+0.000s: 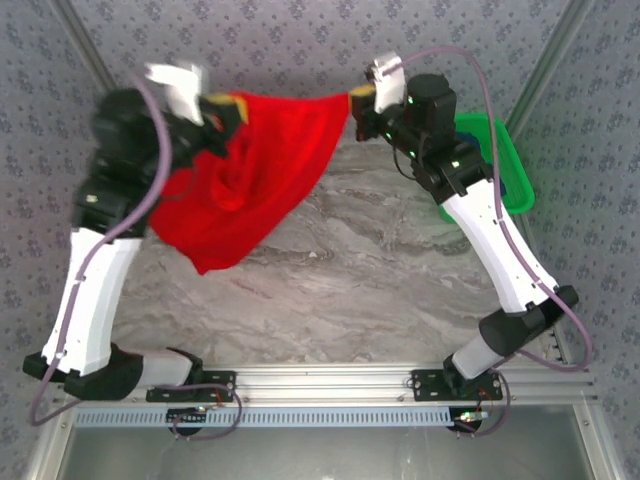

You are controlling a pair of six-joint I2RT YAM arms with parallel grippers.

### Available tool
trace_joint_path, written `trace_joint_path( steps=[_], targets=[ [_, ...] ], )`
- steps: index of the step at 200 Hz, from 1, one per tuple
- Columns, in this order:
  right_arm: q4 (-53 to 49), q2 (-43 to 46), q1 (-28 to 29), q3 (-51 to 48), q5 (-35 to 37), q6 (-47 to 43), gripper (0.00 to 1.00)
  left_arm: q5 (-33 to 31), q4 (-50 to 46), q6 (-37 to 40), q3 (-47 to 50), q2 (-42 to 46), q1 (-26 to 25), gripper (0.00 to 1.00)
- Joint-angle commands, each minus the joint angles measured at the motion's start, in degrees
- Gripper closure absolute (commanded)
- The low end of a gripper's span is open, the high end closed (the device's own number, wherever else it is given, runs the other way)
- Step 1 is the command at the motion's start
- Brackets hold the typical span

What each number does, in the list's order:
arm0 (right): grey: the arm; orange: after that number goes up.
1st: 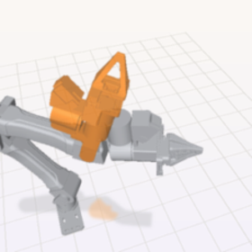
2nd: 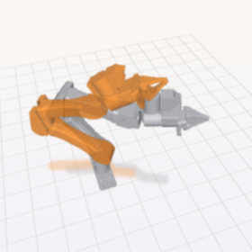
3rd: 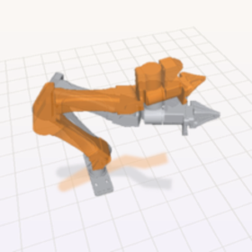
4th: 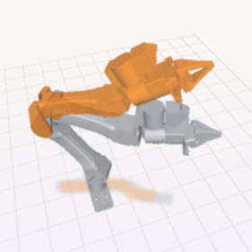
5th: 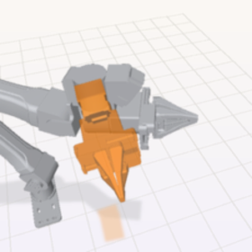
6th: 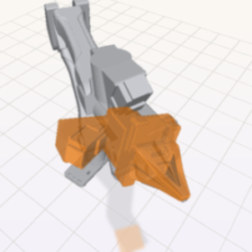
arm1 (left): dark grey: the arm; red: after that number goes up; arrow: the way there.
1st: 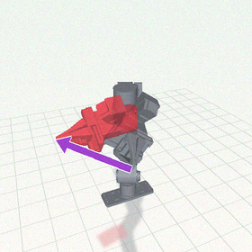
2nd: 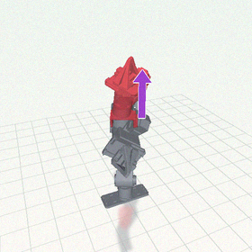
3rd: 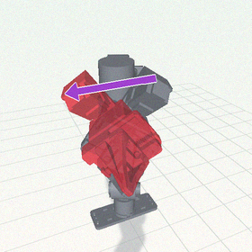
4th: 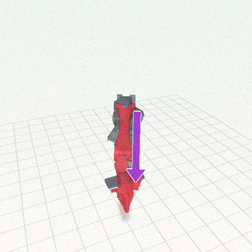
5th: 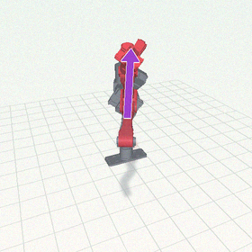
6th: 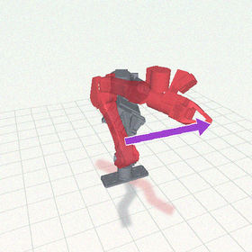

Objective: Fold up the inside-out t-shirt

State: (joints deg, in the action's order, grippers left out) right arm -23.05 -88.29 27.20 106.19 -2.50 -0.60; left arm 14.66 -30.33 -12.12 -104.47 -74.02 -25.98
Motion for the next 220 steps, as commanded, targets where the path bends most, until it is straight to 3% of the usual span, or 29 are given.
trace_joint_path(
  steps=[1,32,44,55,70,91,111,127,152,192,209,220],
  targets=[
    [-10.15,3.79,-6.76,-13.65,0.99,5.21,1.00,3.23,14.43,-4.93,16.62,0.00,-6.79,1.00],
    [-13.07,4.35,-15.89,-30.26,0.58,10.71,1.00,3.19,15.63,-7.38,23.70,-8.36,-15.46,1.00],
    [-14.22,3.79,-17.61,-33.14,0.55,11.22,0.89,4.19,17.06,-8.26,23.34,-12.12,-18.30,1.00],
    [-15.42,4.26,-17.77,-34.83,1.50,10.83,0.73,4.30,15.99,-8.27,20.88,-15.92,-20.22,1.00],
    [-14.68,8.29,-16.82,-40.05,3.29,11.02,0.62,5.20,14.55,-8.45,17.15,-20.86,-21.85,1.00],
    [-14.46,17.60,-15.58,-47.36,1.41,13.34,0.58,7.04,14.16,-9.31,13.47,-26.29,-22.18,1.00],
    [-11.76,27.72,-14.34,-54.45,-6.29,14.81,0.56,8.71,12.85,-8.58,9.89,-30.80,-22.10,1.00],
    [-2.38,35.09,-12.19,-61.92,-15.93,18.37,0.52,9.78,10.71,-7.61,6.78,-33.52,-21.95,1.00],
    [19.23,40.32,-6.42,-74.98,-17.18,26.63,0.41,12.01,10.64,-9.09,4.51,-35.22,-21.14,1.00],
    [40.52,27.21,-1.40,-79.13,-13.64,28.90,0.30,12.68,9.25,-9.07,4.01,-34.80,-20.13,1.00],
    [45.86,21.41,-0.96,-78.62,-13.14,29.06,0.33,12.65,9.28,-9.00,4.44,-34.53,-19.85,1.00],
    [48.87,18.39,-1.04,-78.38,-13.41,30.31,0.40,12.61,9.10,-8.81,4.53,-34.37,-19.66,1.00]
  ],
)
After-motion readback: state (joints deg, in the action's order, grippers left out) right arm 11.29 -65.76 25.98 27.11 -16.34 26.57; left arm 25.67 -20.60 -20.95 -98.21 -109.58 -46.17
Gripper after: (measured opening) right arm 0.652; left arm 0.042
